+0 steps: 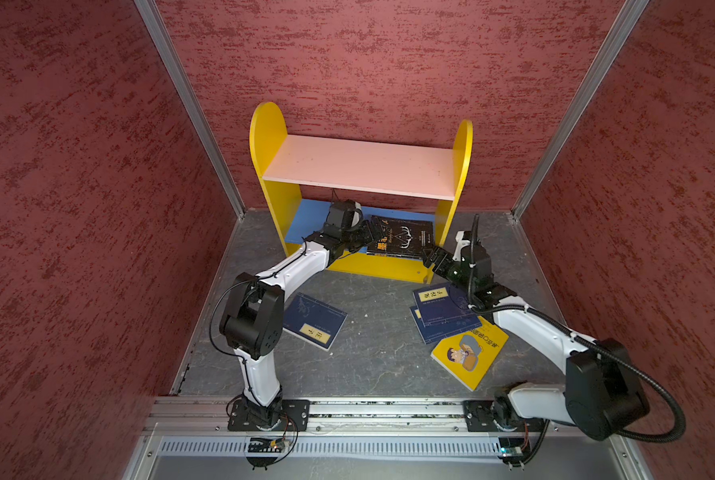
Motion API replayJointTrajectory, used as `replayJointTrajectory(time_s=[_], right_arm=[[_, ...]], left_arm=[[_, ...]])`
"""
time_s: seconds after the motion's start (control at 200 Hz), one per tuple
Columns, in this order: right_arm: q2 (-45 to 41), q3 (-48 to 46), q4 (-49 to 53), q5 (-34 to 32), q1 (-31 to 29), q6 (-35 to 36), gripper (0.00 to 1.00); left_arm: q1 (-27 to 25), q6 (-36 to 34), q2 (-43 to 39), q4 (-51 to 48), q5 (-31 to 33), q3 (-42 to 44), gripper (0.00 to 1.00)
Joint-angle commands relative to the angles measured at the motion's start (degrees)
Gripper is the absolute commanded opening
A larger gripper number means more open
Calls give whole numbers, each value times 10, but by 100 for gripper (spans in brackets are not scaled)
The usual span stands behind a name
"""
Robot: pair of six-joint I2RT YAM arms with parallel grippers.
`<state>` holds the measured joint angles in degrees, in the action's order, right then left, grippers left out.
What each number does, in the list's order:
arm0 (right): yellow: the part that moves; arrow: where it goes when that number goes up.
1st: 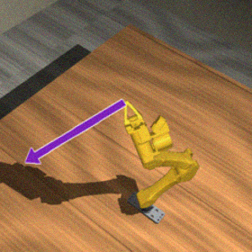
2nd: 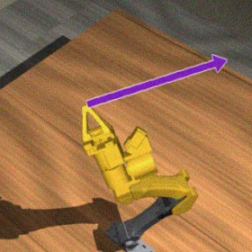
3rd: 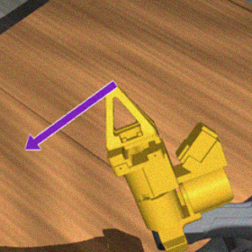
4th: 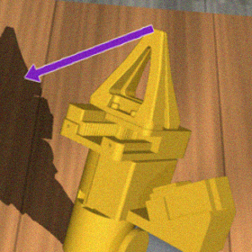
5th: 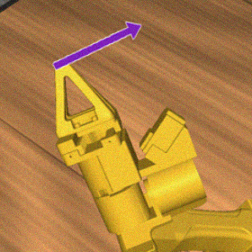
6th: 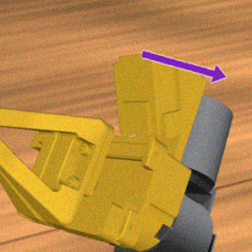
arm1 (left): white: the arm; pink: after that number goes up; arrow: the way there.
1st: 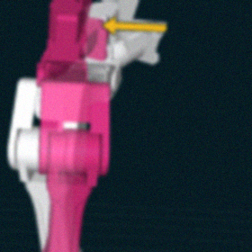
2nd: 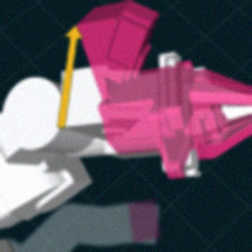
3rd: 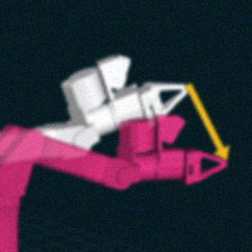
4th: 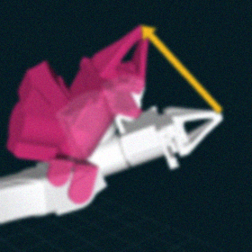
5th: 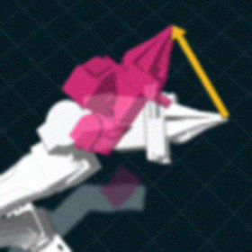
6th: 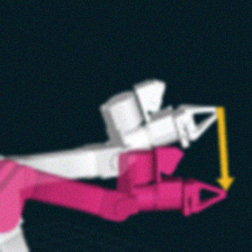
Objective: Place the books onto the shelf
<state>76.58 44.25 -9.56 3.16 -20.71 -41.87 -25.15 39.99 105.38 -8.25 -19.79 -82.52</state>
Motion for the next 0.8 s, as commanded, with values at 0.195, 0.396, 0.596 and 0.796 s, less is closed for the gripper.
replayJointTrajectory(time_s=[0.195, 0.396, 0.596, 0.796], right_arm=[[12, 24, 1, -4, -13, 9, 94], [11, 21, -1, -5, -16, 5, 94], [14, 23, 2, -6, -17, 5, 94], [15, 21, 3, -8, -17, 5, 94]], left_arm=[[-2, -7, 20, 30, -56, -19, 99], [-3, -4, 27, 47, -69, -23, 99], [-3, 0, 37, 57, -80, -32, 99], [-3, -1, 38, 62, -82, -33, 99]])
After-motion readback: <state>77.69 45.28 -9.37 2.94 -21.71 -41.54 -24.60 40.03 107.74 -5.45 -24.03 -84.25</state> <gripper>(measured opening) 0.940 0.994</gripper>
